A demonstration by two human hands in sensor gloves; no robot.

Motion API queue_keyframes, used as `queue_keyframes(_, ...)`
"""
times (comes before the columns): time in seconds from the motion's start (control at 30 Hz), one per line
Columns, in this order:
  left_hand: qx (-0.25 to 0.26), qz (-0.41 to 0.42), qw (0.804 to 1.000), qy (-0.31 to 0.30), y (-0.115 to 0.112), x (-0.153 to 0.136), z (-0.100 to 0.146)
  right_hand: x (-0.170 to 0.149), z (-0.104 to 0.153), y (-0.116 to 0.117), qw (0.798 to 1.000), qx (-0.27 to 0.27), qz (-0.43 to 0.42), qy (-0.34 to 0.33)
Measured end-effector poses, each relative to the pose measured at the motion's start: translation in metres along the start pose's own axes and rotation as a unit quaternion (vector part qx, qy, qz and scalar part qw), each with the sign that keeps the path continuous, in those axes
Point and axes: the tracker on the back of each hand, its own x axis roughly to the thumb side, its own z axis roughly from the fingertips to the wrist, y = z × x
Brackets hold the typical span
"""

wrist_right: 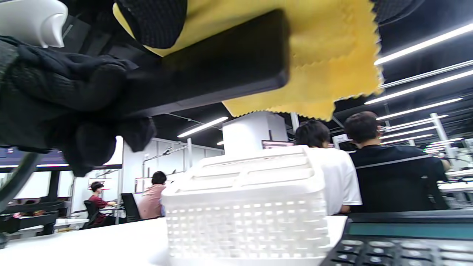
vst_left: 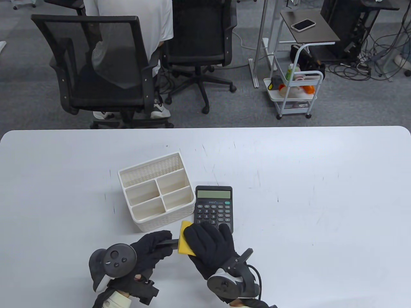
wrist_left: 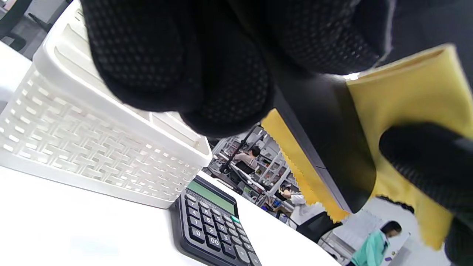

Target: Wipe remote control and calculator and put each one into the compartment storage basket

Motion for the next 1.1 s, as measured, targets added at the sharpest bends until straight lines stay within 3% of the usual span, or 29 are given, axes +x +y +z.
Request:
queue_keyframes(0.23,-0.007,0.073,0.997,0.035,-0.002,-0.003,0.000,0.005,-0.001,0.002,1.000,-0.004,-0.009,-0.013)
queue_keyframes(0.47,-0.012,0.118,0.990,0.070,0.003,-0.013,0.001,0.018,-0.001,0.010,0.997,0.036,0.009,-0.061)
queue_keyframes(0.67,-0.010,0.164,0.983,0.076,0.004,-0.021,0.001,0.010,-0.001,0.007,0.999,0.031,0.027,-0.031)
queue_keyframes(0.8,-0.070,0.205,0.975,0.042,0.001,-0.020,-0.003,0.006,0.000,0.007,1.000,0.023,0.002,-0.009)
queue_keyframes(0.97,-0.082,0.236,0.967,0.047,-0.005,-0.021,-0.004,0.021,-0.002,0.013,0.997,0.033,-0.006,-0.063)
queue_keyframes(1.1,-0.056,0.261,0.962,0.064,-0.001,-0.027,-0.003,0.028,-0.002,0.011,0.994,0.027,0.014,-0.104)
